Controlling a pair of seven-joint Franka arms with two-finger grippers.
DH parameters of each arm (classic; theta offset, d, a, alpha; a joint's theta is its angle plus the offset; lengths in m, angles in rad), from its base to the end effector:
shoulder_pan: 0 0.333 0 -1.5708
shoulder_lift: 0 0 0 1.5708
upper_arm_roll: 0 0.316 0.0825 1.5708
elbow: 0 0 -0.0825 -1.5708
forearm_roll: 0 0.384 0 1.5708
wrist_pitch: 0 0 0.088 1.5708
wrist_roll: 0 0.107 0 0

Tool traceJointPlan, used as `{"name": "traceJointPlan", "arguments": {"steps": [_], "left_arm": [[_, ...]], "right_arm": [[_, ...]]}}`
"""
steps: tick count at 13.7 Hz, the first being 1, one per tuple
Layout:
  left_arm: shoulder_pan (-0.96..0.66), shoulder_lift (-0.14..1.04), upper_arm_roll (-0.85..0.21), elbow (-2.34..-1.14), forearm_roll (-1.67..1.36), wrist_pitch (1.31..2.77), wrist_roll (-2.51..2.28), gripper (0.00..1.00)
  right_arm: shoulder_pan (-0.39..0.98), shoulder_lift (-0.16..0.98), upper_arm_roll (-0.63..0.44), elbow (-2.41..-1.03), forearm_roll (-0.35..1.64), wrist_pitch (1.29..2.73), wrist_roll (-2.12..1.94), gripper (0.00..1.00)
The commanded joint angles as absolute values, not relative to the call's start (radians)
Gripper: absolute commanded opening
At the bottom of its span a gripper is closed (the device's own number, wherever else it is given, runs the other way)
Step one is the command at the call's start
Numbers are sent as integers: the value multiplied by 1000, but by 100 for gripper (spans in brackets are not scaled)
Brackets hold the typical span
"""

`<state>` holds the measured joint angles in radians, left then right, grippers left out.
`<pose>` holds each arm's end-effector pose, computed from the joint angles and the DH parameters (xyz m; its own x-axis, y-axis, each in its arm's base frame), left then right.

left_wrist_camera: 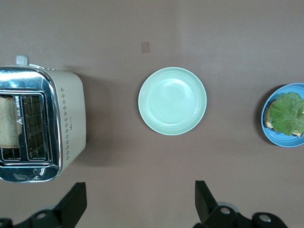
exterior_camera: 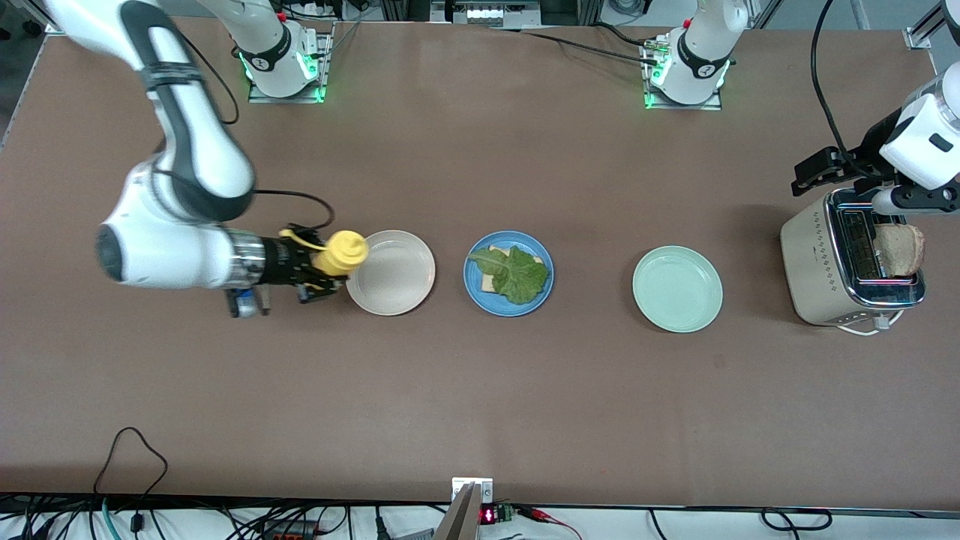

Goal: Make sandwich in blue plate with both arms
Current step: 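Carry the yellow bottle over the plates with the right gripper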

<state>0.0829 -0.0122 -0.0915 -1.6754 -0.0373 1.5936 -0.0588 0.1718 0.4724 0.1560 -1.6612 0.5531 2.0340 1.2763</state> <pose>0.5489 -0.0089 0.5839 0.9961 0.0511 -0.0716 0.0535 -0.9981 0.0319 0.6265 0.2321 0.3390 0.2711 -0.8025 -0.5315 -0.9445 -0.3281 0.0136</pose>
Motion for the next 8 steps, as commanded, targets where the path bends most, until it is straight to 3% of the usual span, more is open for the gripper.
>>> {"name": "traceJointPlan", "arguments": {"steps": [1,8], "left_arm": [[97,-5,-92,-1667,-28,1585,-49,100],[97,-3,-92,-1667,-28,1586,-49,100]], "right_arm": [[277,506,147,-1664,546,2175,1408,0],[501,629,92,-1666,535,2456,1554,0]]}}
